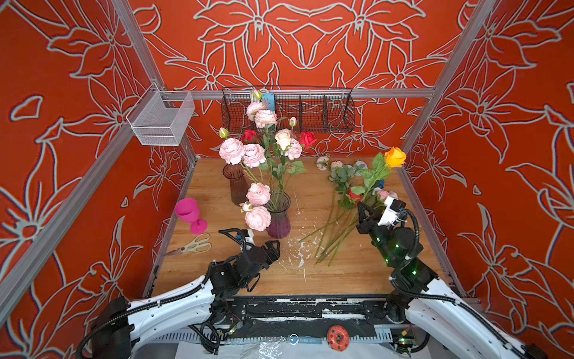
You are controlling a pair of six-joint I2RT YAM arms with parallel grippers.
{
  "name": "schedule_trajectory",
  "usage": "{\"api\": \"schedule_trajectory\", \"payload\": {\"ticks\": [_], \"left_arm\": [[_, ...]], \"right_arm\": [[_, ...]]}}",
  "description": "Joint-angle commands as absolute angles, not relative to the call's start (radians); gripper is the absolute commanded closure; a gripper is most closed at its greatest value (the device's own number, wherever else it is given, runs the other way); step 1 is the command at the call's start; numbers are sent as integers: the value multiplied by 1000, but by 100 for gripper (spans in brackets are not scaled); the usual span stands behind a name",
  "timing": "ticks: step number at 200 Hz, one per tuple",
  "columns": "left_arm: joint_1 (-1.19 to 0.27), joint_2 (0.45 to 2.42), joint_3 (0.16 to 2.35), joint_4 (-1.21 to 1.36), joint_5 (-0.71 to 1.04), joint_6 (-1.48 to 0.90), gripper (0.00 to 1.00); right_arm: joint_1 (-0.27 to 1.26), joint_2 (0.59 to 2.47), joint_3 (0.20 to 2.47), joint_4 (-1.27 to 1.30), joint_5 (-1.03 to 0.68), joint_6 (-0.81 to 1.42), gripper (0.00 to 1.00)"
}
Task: Arrange the flowers into the vase
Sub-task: 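Lift the orange rose high with the right gripper toward the purple vase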
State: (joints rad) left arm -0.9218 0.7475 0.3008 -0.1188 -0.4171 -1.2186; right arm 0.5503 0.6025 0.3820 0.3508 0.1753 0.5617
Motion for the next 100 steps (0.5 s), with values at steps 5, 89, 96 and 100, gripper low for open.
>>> {"api": "schedule_trajectory", "payload": {"ticks": [5,89,96,100], "left_arm": [[-917,742,337,-224,-487,-1274,11],[-915,696,329,-264,-580,-1315,11],[-916,691,324,-260,-591,-1318,11],[-916,688,320,-256,-595,-1321,11]], "right_arm": [[547,648,429,448,66,552,100],[552,653,539,310,-18,499,100],[551,633,534,303,-4,489,100],[551,622,529,302,2,482,100]]}}
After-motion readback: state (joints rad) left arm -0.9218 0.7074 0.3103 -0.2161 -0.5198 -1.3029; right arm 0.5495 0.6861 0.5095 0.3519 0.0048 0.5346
